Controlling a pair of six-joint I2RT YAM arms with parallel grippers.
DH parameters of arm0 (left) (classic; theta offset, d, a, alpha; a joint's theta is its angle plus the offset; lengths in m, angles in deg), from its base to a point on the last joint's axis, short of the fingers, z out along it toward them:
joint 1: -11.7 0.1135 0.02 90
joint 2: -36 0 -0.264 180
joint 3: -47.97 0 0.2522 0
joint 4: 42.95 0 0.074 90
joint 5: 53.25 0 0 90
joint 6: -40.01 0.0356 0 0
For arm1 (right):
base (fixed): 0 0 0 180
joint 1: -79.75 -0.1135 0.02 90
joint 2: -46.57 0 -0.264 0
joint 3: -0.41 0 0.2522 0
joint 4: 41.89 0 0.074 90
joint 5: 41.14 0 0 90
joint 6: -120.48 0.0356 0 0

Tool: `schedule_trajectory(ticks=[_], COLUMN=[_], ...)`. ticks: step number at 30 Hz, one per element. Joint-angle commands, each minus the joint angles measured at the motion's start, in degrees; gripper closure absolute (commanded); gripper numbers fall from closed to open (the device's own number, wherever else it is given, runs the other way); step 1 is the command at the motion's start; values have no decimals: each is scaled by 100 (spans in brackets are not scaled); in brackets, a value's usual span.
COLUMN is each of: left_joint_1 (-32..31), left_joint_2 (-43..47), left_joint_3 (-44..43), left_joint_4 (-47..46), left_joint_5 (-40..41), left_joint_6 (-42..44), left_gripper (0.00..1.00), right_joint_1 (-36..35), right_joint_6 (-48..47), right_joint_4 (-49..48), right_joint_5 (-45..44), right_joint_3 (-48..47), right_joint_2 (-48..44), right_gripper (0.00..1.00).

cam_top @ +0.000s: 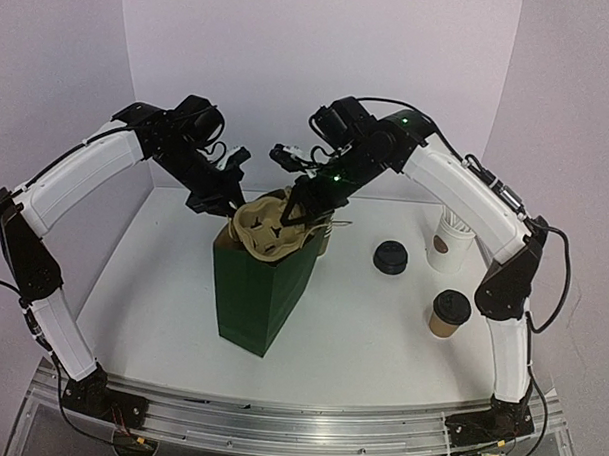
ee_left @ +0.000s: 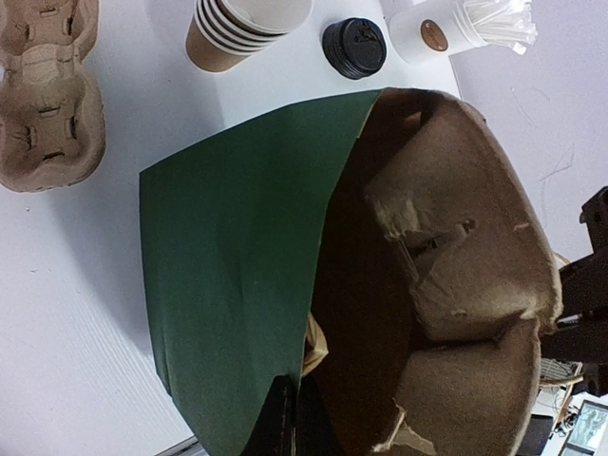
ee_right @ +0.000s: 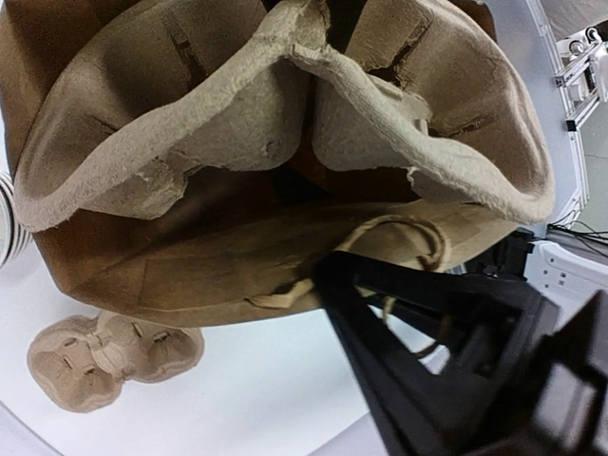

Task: Pack the takeout coffee

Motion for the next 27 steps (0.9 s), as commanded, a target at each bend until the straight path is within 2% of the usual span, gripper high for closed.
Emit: schedule_trajectory(ticks=[1,12,27], left_joint_1=[-81,-122,-122], left_joint_2=[-27,-100,-158], left_joint_3=[-282,-160,112], left_joint_4=[8,-256,-215], left_joint_5=[-237,-318,-639], left_joint_6=[121,38,357], left_gripper=[100,100,100], right_joint_1=[-33,-275,-338], right_joint_6=[-99,-333,-387], right_joint_4=[229,415,407], right_joint_5=[-382,-929,-1589], right_joint_3=[-224,-67,-58], right_joint_2=[67,277,605], right_gripper=[100,100,100])
